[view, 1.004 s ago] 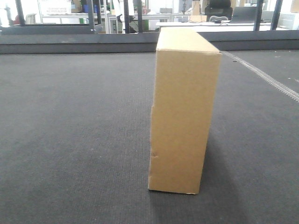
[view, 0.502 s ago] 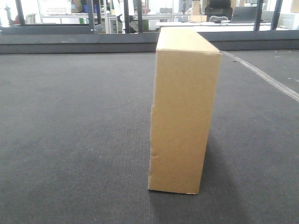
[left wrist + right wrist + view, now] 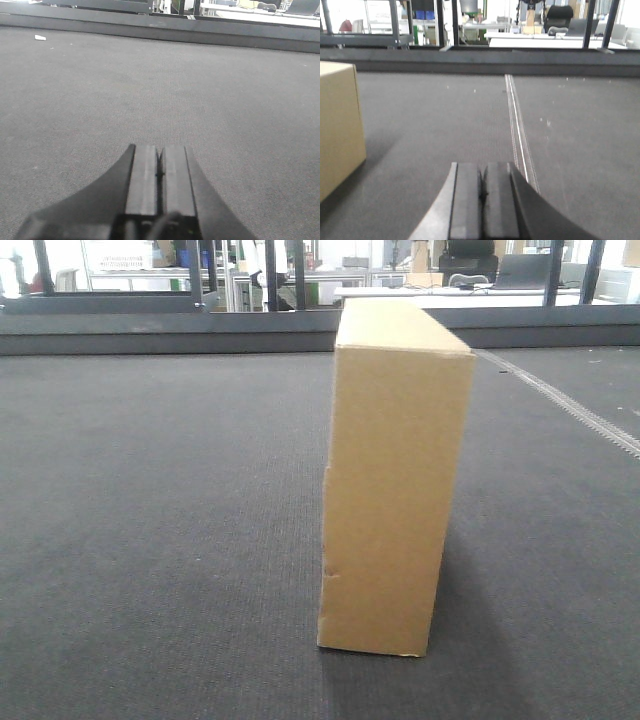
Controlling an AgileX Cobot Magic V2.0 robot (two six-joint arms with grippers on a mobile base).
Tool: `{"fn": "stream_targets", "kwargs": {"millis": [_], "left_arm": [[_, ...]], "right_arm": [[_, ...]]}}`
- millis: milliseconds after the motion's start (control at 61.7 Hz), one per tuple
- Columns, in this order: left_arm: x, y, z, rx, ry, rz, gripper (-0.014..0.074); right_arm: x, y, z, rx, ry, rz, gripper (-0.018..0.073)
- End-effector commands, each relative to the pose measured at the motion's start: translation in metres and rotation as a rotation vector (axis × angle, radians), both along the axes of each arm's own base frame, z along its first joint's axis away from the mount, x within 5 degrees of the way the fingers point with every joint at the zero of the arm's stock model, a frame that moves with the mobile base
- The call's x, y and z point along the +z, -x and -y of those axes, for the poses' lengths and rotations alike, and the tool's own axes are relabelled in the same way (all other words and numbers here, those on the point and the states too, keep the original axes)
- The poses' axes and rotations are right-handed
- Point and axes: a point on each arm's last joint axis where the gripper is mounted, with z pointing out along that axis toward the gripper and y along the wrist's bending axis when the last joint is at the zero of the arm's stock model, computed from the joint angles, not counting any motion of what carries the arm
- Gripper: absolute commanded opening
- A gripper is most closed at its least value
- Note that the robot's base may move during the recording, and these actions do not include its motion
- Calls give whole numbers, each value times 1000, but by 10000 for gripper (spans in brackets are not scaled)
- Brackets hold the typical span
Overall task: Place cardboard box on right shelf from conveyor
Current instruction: 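Move the right gripper toward the upright tan cardboard box on the conveyor, then lower the open right gripper around the top edge of the box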
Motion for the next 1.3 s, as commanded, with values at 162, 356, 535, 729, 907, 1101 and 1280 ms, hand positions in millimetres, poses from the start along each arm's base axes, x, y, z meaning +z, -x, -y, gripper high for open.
{"fn": "stream_targets", "kwargs": {"millis": [162, 356, 535, 729, 907, 1101, 1280], "left_arm": [[9, 1, -1, 8, 10, 91, -119], [9, 1, -1, 8, 10, 91, -119], [9, 1, -1, 8, 10, 91, -119], [9, 1, -1, 8, 10, 91, -119], [9, 1, -1, 8, 10, 91, -119], [9, 1, -1, 8, 10, 91, -119], [9, 1, -1, 8, 10, 91, -119]], "right_arm": [[43, 9, 0, 13, -84, 128, 27], [84, 24, 0, 11, -77, -80, 27], [101, 12, -1, 6, -70, -386, 27], [102, -29, -9, 46, -148, -664, 27], [126, -68, -15, 74, -160, -836, 27], [155, -109, -28, 66, -209, -881, 30], [166, -142, -47, -4, -220, -952, 30]]}}
